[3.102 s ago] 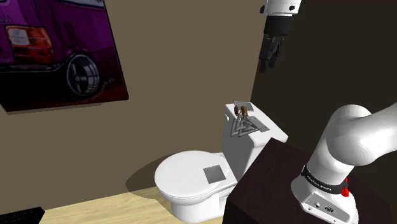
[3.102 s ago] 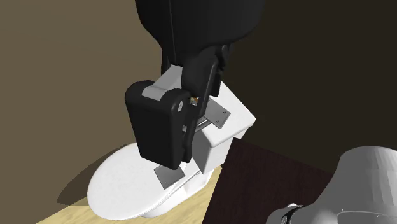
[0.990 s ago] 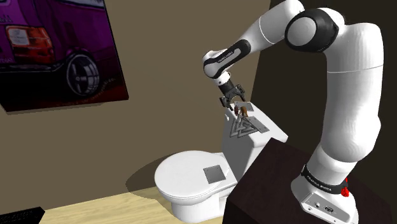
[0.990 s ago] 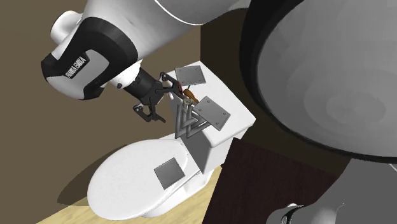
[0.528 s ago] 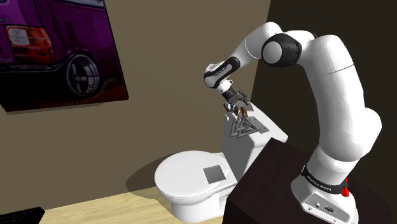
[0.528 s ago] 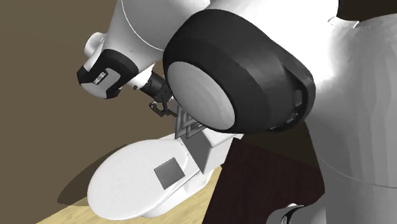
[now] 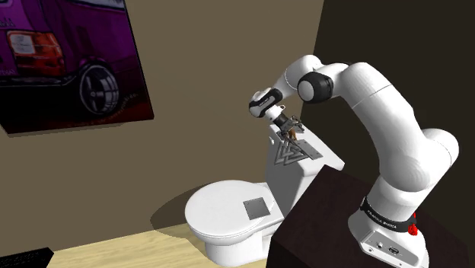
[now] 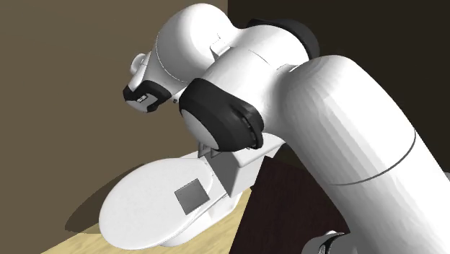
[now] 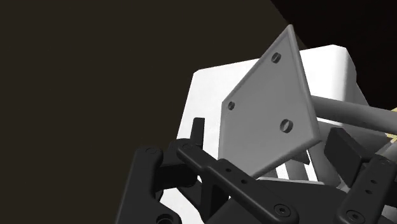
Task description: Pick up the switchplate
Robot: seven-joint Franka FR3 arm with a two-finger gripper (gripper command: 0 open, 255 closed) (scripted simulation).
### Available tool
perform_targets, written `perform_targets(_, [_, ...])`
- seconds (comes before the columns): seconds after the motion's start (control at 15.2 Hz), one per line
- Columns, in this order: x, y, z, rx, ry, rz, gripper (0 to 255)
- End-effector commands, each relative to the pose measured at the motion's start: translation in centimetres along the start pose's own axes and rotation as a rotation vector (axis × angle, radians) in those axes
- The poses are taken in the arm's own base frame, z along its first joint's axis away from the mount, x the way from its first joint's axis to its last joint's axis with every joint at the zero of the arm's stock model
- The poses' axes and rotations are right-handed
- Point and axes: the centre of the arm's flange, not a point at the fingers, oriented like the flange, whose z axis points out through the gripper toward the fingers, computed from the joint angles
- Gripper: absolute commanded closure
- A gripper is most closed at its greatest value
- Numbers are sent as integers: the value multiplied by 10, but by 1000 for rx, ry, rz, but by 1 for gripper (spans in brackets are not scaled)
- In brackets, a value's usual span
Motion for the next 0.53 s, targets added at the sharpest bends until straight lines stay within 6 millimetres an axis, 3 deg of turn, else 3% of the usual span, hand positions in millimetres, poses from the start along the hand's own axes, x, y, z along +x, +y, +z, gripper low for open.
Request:
perform_targets(0.0, [23,2,18,-24,-35,30,0])
perform_targets(0.46, [42,-23,38,-24,-35,30,0])
